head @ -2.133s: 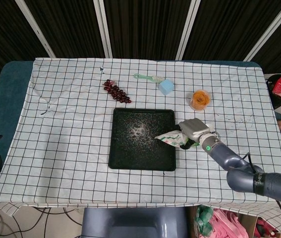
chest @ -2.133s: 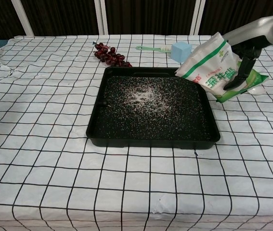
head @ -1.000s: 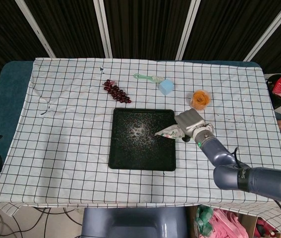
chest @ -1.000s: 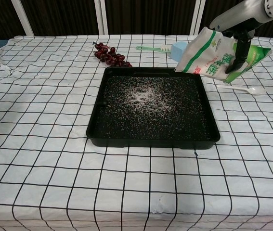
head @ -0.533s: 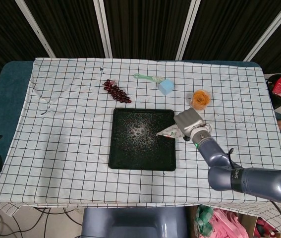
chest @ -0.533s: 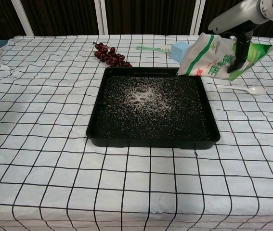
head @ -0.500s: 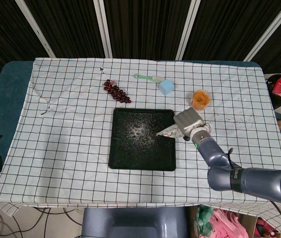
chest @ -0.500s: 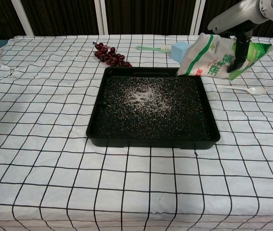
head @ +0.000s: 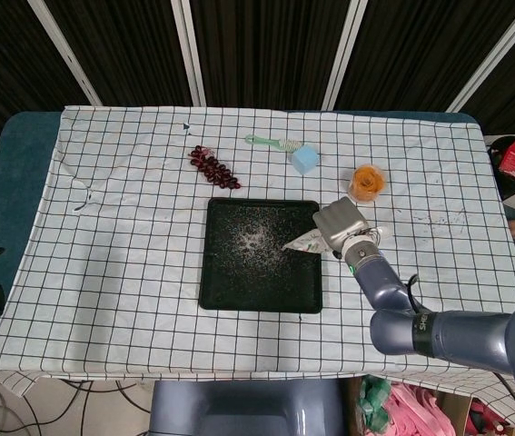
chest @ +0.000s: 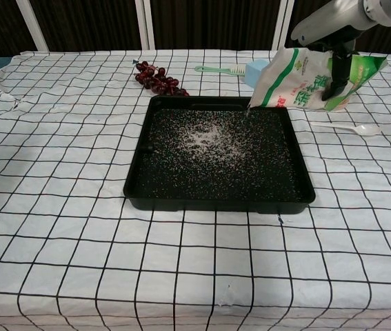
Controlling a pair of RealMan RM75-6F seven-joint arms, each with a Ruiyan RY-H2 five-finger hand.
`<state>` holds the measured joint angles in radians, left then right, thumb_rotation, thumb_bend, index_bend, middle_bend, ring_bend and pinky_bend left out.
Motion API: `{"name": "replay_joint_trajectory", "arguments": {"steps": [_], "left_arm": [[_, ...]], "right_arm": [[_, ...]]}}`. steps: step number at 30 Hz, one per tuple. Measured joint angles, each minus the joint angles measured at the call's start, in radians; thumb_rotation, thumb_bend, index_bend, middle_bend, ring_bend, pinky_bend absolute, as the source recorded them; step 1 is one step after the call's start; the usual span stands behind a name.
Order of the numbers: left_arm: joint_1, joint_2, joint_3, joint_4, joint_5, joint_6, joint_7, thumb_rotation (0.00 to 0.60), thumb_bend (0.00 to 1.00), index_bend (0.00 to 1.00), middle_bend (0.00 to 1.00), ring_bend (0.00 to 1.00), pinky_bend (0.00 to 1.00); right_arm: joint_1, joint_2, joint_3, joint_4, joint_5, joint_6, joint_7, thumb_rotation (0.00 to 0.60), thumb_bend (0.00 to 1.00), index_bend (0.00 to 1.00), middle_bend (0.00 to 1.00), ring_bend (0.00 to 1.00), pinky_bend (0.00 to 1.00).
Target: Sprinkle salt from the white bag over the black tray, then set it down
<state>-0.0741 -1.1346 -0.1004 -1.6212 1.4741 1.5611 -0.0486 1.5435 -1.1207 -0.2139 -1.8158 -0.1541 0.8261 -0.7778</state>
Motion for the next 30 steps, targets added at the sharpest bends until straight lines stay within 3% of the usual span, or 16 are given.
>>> {"name": "replay_joint_trajectory", "arguments": {"steps": [10, 17, 30], "left_arm": [[0.0, 0.0, 0.0, 0.0, 0.001, 0.0, -0.001, 0.6, 0.61, 0.21, 0.06, 0.0, 0.0], [0.001, 0.0, 0.0, 0.001, 0.003, 0.003, -0.001, 0.6, 0.61, 0.21, 0.06, 0.0, 0.0], [0.001, -0.002, -0.001, 0.001, 0.0, 0.004, 0.005, 0.6, 0.61, 0.21, 0.06, 0.0, 0.0]], "right_arm": [[0.014, -0.007, 0.012, -0.02, 0.053, 0.038, -0.051, 0.6, 0.51, 0.52, 0.46, 0.54, 0.62], [-0.047, 0.026, 0.089, -0.027, 0.013, -0.045, 0.099, 0.6, 0.51, 0.52, 0.46, 0.54, 0.62], [-0.317, 0.02, 0.227, 0.037, -0.39, -0.07, 0.429, 0.6, 0.51, 0.53, 0.44, 0.52, 0.62]]}}
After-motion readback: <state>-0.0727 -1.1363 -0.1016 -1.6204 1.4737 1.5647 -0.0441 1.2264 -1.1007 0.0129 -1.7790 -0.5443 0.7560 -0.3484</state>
